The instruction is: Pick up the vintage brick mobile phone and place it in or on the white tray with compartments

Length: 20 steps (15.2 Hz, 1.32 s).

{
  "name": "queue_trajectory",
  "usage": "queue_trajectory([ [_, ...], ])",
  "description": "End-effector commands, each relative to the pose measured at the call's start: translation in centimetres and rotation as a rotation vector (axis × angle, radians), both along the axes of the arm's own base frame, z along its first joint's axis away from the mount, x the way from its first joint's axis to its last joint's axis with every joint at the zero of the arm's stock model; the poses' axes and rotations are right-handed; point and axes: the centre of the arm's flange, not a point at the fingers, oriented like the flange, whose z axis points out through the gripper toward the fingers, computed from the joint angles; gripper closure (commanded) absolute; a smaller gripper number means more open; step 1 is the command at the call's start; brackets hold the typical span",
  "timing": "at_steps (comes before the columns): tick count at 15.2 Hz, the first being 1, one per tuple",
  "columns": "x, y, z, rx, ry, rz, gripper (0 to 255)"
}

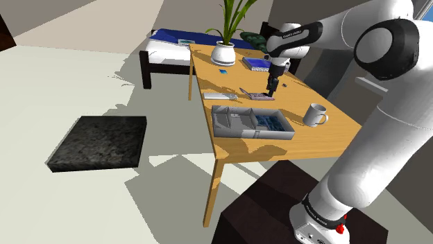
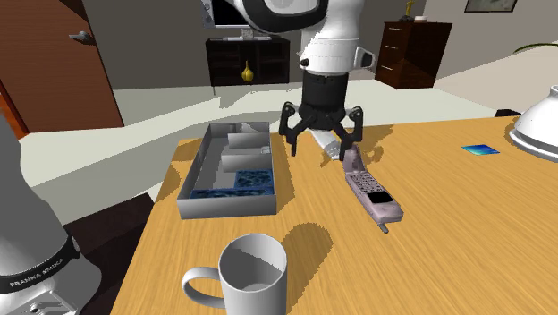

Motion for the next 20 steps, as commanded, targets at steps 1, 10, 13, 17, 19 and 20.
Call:
queue_trajectory([
  [1, 2.0, -1.6, -0.9, -0.001, -0.002, 0.038, 0],
  [10, 9.2, -7.1, -4.5, -0.006, -0.009, 0.164, 0],
  [13, 9.2, -7.1, -6.1, -0.006, -0.009, 0.164, 0],
  [17, 9.1, -7.1, -8.0, -0.006, -0.009, 0.164, 0],
  [19, 9.1, -7.1, -8.0, -0.006, -0.009, 0.164, 0],
  [20, 9.1, -7.1, -8.0, -0.006, -0.009, 0.164, 0],
])
